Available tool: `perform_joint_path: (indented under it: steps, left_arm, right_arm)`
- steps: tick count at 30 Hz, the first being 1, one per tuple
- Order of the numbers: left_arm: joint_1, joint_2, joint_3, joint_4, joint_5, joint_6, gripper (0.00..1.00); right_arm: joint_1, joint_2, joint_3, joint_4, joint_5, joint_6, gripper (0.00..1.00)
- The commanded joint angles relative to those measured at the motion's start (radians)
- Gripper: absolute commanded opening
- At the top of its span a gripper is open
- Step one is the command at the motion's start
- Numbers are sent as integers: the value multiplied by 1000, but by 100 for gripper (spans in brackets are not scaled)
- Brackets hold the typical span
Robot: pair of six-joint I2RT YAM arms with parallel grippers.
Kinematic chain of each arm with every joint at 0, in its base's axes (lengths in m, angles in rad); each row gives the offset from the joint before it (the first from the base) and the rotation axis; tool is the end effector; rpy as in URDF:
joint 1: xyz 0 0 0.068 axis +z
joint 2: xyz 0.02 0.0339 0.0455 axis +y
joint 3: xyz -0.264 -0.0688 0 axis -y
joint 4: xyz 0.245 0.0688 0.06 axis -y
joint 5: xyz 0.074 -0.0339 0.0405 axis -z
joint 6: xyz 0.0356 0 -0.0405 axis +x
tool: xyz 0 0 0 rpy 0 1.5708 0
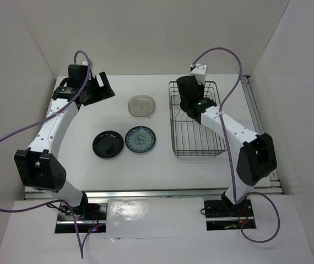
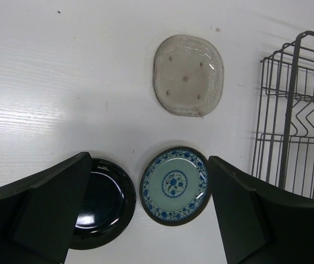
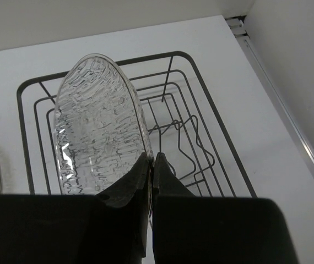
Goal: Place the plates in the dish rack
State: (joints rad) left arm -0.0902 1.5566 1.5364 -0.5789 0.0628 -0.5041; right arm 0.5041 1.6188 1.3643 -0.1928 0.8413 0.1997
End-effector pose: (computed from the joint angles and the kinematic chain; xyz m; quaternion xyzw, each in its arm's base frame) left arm 0.3512 -0.0340 0.3707 -0.1673 0.8680 -0.1632 0.4381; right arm 0.3394 0.1569 0.3313 0.0979 0.7966 -0.1568 0.5756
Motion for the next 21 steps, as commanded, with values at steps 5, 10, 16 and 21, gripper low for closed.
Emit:
perform_joint_path:
  steps: [5, 10, 16, 21]
  left_arm:
    - [-2, 7, 44, -9, -54, 7, 100]
    - [-2, 7, 53, -9, -23, 7, 100]
    - [-2, 7, 53, -9, -23, 7, 100]
    - [-2, 7, 53, -9, -23, 7, 100]
  right_arm:
    - [36, 50, 59, -54, 196, -6, 0]
    - [27, 96, 93, -65, 196, -43, 0]
    - [27, 118, 93, -43, 170, -86, 0]
    - [27, 150, 93, -31, 143, -86, 0]
